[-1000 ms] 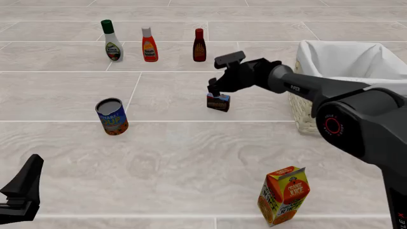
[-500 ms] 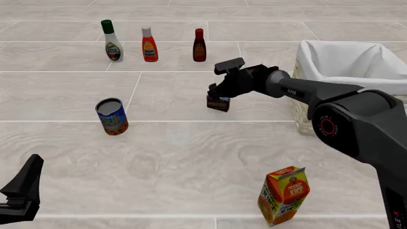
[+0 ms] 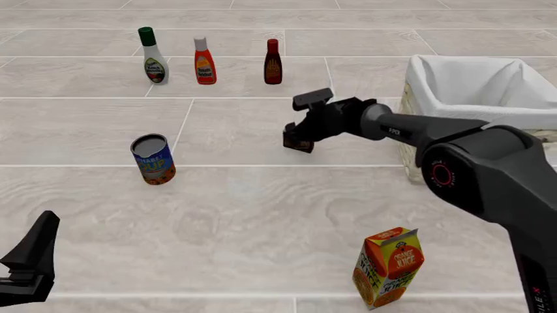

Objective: Pick the chocolate pudding and place it in the basket.

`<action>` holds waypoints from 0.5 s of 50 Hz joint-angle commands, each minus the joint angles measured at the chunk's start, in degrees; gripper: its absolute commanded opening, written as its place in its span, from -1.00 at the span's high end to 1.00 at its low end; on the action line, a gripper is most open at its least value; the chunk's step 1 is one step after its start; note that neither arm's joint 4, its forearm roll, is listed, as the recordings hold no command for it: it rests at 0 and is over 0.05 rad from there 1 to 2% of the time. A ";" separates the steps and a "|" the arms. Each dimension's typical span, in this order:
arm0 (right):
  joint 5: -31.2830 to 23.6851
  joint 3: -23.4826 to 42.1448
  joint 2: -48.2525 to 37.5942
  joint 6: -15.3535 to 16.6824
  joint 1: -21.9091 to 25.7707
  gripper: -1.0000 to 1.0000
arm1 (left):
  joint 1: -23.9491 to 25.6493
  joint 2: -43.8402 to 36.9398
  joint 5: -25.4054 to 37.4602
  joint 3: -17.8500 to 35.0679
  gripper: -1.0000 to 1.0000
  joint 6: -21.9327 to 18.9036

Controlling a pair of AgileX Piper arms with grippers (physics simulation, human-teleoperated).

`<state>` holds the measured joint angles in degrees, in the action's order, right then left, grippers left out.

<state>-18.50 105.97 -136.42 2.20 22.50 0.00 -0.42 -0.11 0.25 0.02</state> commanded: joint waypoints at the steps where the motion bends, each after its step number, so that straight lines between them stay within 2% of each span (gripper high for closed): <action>1: 0.58 -0.51 -0.67 -0.19 0.20 -1.00 | 0.01 0.00 0.00 0.00 -1.00 0.01; 18: 1.04 -0.61 -1.37 -0.56 0.45 -1.00 | 0.00 0.01 0.00 0.00 -1.00 0.01; 25: 3.74 -3.55 0.78 -0.94 1.46 -1.00 | 0.00 0.00 0.00 0.00 -1.00 0.01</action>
<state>-16.82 104.65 -137.07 1.65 23.04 0.00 -0.42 -0.11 0.25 0.02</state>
